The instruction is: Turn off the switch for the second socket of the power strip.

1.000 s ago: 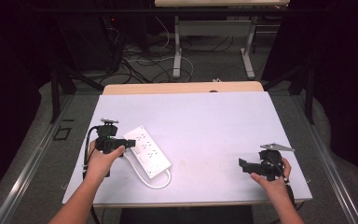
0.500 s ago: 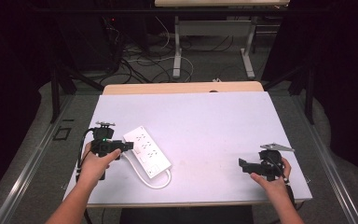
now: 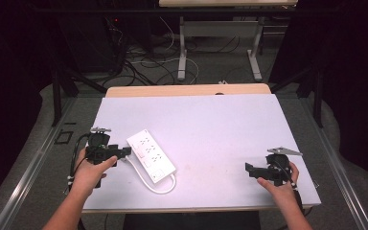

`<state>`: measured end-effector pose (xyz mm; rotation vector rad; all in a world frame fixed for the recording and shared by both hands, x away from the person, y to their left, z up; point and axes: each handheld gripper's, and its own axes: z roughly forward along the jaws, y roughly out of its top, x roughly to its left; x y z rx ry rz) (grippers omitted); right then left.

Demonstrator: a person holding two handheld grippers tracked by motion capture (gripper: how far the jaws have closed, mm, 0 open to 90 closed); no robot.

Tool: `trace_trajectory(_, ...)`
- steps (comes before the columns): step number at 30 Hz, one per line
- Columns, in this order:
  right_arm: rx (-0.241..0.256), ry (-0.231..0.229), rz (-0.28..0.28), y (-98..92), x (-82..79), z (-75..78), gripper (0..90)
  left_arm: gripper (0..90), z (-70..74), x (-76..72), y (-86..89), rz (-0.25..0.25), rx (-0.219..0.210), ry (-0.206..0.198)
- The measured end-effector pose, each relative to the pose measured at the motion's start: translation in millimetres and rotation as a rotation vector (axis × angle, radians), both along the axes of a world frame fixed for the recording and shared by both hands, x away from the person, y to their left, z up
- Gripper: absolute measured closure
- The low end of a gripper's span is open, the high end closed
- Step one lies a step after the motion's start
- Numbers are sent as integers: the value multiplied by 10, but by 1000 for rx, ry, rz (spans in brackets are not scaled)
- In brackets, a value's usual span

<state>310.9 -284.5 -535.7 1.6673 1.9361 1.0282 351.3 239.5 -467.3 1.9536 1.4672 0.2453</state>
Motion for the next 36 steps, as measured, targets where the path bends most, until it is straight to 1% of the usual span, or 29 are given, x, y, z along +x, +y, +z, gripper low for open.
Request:
trace_trajectory(1,-2,1,1,-1,0,-1,0,392,10,-9,18,-3,10,3)
trace_trajectory(2,-3,0,3,-2,-1,-2,0,392,11,-16,32,-5,11,-1)
trace_trajectory(3,-3,0,3,-1,-1,-2,0,392,9,-26,39,6,9,-7)
trace_trajectory(5,-4,1,3,0,-1,-1,0,392,17,-40,71,6,14,-11)
trace_trajectory(6,-4,1,4,0,-1,-2,0,392,24,-47,88,9,15,-6)
trace_trajectory(7,-4,1,4,1,-1,-2,0,392,18,-54,95,21,7,-13)
trace_trajectory(8,-4,1,4,2,-1,-3,0,392,21,-56,117,17,12,-17)
trace_trajectory(9,-5,0,4,3,0,-4,0,390,27,-64,131,20,7,-7)
trace_trajectory(10,-5,1,4,4,0,-4,0,384,24,-70,140,29,2,-11)
trace_trajectory(11,-5,1,4,5,0,-5,0,378,22,-72,154,28,4,-16)
trace_trajectory(12,-4,2,5,7,-1,-5,0,368,30,-80,167,32,3,-4)
trace_trajectory(13,-2,4,3,12,-2,-4,0,362,18,-82,176,36,1,-19)
trace_trajectory(14,-3,3,4,12,-2,-4,0,357,26,-88,190,34,2,-7)
trace_trajectory(15,-3,3,4,12,-2,-4,0,348,17,-94,199,38,1,-14)
trace_trajectory(17,-4,1,5,12,0,-5,0,326,17,-105,224,41,-5,-11)
trace_trajectory(18,-2,4,4,13,-1,-5,0,321,9,-108,233,46,-14,-20)
trace_trajectory(19,-2,4,4,13,-1,-6,0,311,13,-117,244,51,-17,-11)
trace_trajectory(20,-3,4,4,13,-2,-5,0,299,4,-119,253,54,-18,-20)
trace_trajectory(21,-3,3,4,15,-3,-5,0,290,9,-125,268,53,-15,-12)
trace_trajectory(22,-2,2,5,15,-3,-4,0,281,1,-128,276,57,-17,-19)
trace_trajectory(23,-3,3,3,16,-3,-5,0,263,2,-135,286,62,-19,-11)
trace_trajectory(25,-2,3,3,17,-2,-5,0,225,-13,-137,309,68,-16,-21)
trace_trajectory(26,-2,3,3,18,-3,-5,0,209,-25,-140,313,80,-27,-25)
trace_trajectory(27,-2,3,3,18,-3,-5,0,194,-22,-142,330,77,-25,-14)
trace_trajectory(28,-2,3,3,18,-3,-5,0,180,-28,-145,338,85,-29,-12)
trace_trajectory(29,-2,3,3,18,-3,-5,0,169,-39,-145,348,94,-30,-20)
trace_trajectory(30,-2,3,3,17,-3,-5,0,163,-38,-149,363,95,-28,-12)
trace_trajectory(32,-3,3,4,15,-3,-5,0,157,-56,-154,380,111,-36,-16)
trace_trajectory(36,-4,4,4,14,-2,-6,0,124,-86,-171,420,128,-45,-4)
